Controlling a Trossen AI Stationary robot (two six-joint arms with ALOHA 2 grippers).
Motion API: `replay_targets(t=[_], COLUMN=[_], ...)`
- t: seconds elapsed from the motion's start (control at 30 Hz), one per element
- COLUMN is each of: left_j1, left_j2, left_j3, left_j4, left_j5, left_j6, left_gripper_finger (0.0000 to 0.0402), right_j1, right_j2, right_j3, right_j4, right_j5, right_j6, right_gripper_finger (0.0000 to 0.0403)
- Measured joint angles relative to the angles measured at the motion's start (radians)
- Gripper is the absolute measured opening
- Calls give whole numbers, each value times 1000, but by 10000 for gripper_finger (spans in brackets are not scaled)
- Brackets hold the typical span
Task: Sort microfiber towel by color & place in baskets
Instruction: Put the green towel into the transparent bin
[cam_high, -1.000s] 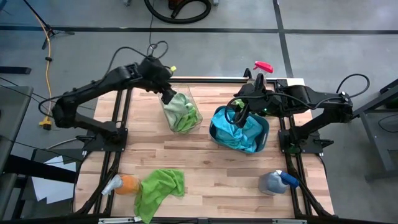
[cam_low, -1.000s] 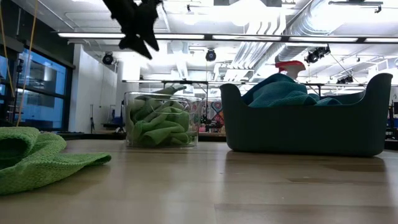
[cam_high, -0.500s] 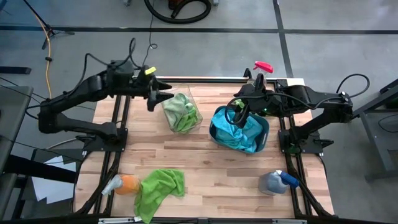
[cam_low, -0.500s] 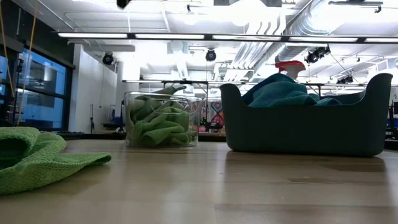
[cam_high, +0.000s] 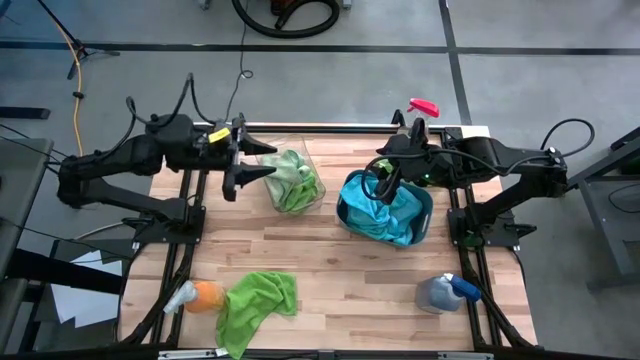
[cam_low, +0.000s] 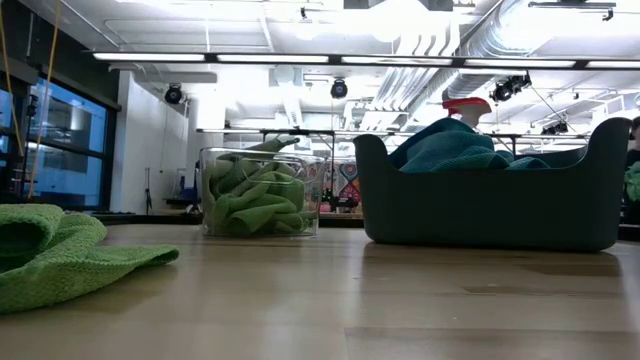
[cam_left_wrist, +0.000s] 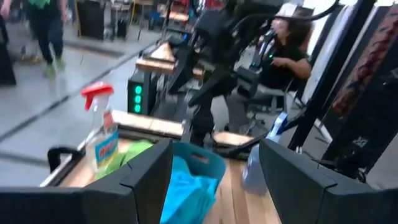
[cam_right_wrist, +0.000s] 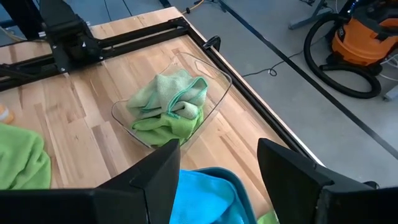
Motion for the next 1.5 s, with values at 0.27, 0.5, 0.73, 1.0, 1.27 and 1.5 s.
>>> replay_targets(t=[0.27, 0.5, 0.73, 1.0, 1.27, 1.5], left_j1=[0, 1, 1, 1, 1, 1], left_j2=[-72, -153, -222, -255, -259, -259], left_j3=[-132, -245, -299, -301, -301, -301], left_j4=[141, 236, 278, 276, 273, 271], left_j5=[-3, -5, -53, -57, -79, -79], left_j6=[-31, -103, -128, -128, -121, -125], left_gripper_finger=[227, 227, 227, 227, 227, 227], right_j1=[0, 0, 0, 0, 6, 16], right_j2=[0, 0, 0, -2, -82, -357], right_j3=[0, 0, 0, 0, -76, -517], right_j4=[0, 0, 0, -60, -129, 114], right_j5=[-1, -2, -12, -36, -79, -127], right_j6=[11, 12, 11, -32, 1, 162], right_gripper_finger=[211, 211, 211, 211, 211, 211])
